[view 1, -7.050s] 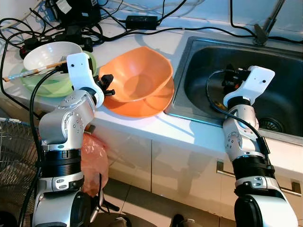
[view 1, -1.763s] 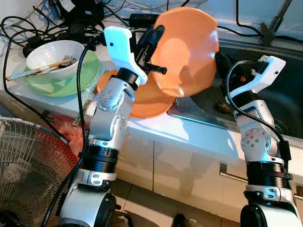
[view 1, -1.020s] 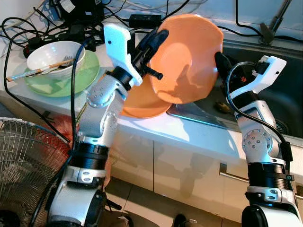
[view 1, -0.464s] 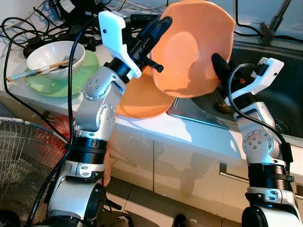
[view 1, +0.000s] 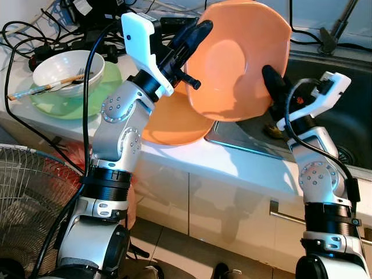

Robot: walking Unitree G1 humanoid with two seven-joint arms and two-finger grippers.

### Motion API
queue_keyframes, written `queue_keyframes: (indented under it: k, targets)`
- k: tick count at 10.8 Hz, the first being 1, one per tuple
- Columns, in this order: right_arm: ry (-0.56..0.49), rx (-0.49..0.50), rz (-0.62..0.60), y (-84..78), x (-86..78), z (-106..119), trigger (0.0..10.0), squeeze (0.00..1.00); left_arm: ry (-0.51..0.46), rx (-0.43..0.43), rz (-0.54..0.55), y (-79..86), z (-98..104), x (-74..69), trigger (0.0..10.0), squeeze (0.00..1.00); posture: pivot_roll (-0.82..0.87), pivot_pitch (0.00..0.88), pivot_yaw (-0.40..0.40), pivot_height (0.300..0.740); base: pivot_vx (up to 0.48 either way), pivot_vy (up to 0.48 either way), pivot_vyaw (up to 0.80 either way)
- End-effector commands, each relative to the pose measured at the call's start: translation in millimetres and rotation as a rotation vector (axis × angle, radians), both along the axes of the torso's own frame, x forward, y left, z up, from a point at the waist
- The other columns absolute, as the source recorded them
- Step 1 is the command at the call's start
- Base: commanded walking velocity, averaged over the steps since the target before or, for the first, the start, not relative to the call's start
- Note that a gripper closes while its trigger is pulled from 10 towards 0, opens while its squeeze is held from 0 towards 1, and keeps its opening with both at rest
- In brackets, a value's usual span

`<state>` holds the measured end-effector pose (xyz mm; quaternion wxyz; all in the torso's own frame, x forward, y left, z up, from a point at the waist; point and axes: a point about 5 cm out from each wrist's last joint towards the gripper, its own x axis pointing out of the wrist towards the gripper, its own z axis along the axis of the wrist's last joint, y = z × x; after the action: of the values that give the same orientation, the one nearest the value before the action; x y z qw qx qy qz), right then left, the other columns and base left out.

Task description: Kitchen organization

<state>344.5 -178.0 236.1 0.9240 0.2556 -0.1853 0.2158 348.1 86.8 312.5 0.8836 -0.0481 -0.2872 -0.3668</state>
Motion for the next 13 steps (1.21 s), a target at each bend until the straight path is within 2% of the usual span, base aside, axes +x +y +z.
queue_keyframes:
  k: [1, 5, 6, 8, 9, 10, 13]
  targets:
    - [-0.018, 0.006, 0.023, 3.0, -2.7, 3.5, 0.0, 0.0, -0.028, -0.003, -0.016, -2.1, 7.9, -2.2, 10.0, 0.0, 0.08, 0.174, 0.062, 0.74, 0.0, 0.0, 0.0]
    - [-0.021, 0.019, 0.034, 4.3, -3.9, 3.3, 0.0, 0.0, -0.018, 0.001, -0.01, -2.8, 6.1, -1.0, 10.0, 0.0, 0.08, 0.171, 0.063, 0.74, 0.0, 0.0, 0.0]
    - [-0.013, 0.017, 0.027, 3.7, -3.2, 2.4, 10.0, 0.0, -0.015, -0.002, -0.006, -2.5, 5.8, -0.5, 10.0, 0.0, 0.08, 0.17, 0.063, 0.74, 0.0, 0.0, 0.0]
    - [-0.013, 0.028, 0.032, 4.2, -3.0, 2.4, 10.0, 0.0, -0.011, 0.019, -0.002, -2.2, 3.5, 0.5, 10.0, 0.0, 0.08, 0.169, 0.064, 0.74, 0.0, 0.0, 0.0]
    - [-0.014, 0.029, 0.033, 4.5, -3.1, 2.4, 10.0, 0.0, -0.009, 0.055, 0.01, -3.0, 0.1, 1.4, 10.0, 1.0, 0.08, 0.166, 0.067, 0.74, 0.0, 0.0, 0.0]
    - [-0.013, 0.028, 0.032, 4.7, -3.4, 2.2, 10.0, 0.0, -0.007, 0.084, 0.005, -5.7, -3.3, 0.7, 10.0, 1.0, 0.08, 0.164, 0.067, 0.74, 0.0, 0.0, 0.0]
    - [-0.01, 0.026, 0.032, 4.8, -3.4, 1.8, 10.0, 0.0, -0.003, 0.068, -0.017, -7.3, -2.7, -1.2, 10.0, 1.0, 0.08, 0.163, 0.066, 0.74, 0.0, 0.0, 0.0]
